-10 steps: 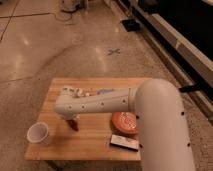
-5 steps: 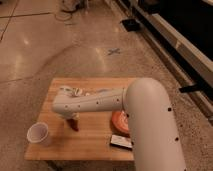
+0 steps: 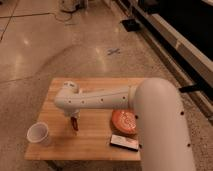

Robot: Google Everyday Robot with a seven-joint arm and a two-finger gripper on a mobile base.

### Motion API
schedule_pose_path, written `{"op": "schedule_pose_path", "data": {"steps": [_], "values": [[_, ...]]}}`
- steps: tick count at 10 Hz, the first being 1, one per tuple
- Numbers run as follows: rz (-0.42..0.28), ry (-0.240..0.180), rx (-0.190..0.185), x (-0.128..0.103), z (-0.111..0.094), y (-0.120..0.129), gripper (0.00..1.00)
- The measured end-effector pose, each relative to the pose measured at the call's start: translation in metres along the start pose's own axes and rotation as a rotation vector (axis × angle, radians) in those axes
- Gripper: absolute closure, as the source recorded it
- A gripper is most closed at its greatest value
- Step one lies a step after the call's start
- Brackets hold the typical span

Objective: Place the pepper in the ceramic bowl

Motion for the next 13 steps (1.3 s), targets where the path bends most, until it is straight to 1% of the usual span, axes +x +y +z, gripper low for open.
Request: {"op": "schedule_pose_path", "data": {"steps": [1, 3, 4, 5, 7, 8, 10, 12, 13], "values": [[0.03, 0.004, 0.001, 0.006, -0.011, 0.012, 1.0], [0.112, 0.016, -0.003, 0.022, -0.031, 0.048, 1.0], [0.154, 0.021, -0.008, 0.029, -0.037, 0.07, 1.0], [0.19, 0.02, -0.014, 0.033, -0.038, 0.088, 1.0], [0.306, 0.023, -0.024, 0.041, -0.046, 0.141, 1.0], [0.347, 0.025, -0.03, 0.043, -0.049, 0.161, 1.0], [0.434, 0.031, -0.056, 0.046, -0.058, 0.208, 1.0], [0.488, 0.034, -0.082, 0.046, -0.064, 0.24, 1.0], [0.521, 0.036, -0.101, 0.045, -0.067, 0.258, 0.96]]}}
